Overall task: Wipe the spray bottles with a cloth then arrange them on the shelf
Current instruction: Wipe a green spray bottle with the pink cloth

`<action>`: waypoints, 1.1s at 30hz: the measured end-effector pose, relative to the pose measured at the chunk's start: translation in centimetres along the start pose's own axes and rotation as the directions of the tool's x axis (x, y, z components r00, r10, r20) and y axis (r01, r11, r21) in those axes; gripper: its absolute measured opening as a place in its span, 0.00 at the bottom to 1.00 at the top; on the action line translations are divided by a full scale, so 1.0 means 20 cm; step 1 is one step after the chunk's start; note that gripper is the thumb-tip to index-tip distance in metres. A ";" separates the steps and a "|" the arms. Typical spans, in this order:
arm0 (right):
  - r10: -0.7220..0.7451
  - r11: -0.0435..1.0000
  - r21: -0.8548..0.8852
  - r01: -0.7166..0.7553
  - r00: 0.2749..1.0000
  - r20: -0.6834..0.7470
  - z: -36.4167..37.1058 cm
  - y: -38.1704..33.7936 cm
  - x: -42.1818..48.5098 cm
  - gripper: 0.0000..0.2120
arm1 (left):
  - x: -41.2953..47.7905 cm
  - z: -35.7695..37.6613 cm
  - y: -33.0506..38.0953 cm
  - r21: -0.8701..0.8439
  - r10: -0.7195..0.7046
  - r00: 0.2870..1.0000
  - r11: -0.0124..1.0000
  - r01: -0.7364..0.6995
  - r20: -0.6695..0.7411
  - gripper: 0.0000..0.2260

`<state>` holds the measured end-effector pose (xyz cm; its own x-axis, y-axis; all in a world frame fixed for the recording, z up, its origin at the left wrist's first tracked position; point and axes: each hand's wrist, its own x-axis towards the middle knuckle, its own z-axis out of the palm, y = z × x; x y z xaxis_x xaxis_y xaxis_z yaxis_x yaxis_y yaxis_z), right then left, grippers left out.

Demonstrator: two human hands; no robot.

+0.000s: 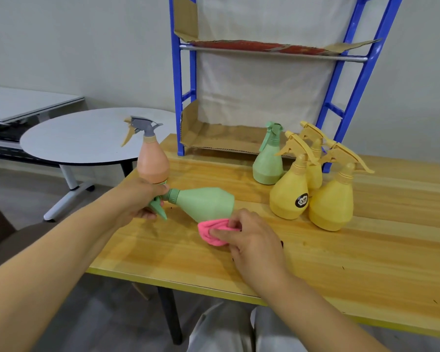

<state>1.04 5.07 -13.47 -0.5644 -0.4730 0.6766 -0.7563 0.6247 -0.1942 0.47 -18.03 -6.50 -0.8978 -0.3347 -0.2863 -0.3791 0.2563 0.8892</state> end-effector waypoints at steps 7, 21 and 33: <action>0.210 0.944 0.266 -0.194 0.977 -0.031 -0.04 0.05 0.09 0.18 | 0.01 -0.03 0.01 0.055 0.084 0.991 0.994 -0.091 0.106 0.08; 0.524 0.464 0.447 -0.765 0.644 0.557 -0.11 0.05 0.25 0.20 | -0.05 -0.14 0.04 0.289 0.537 0.761 0.712 -0.640 0.364 0.11; 0.538 0.618 0.550 -0.561 0.812 0.224 -0.15 0.00 0.17 0.20 | -0.07 -0.08 0.06 0.432 0.808 0.558 0.441 -0.787 0.191 0.17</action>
<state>0.05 5.40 -8.97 -0.9398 -0.1871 0.2860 -0.3327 0.3101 -0.8906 1.60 -18.68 -4.59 -0.8499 0.1938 0.4901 0.4423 0.7679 0.4633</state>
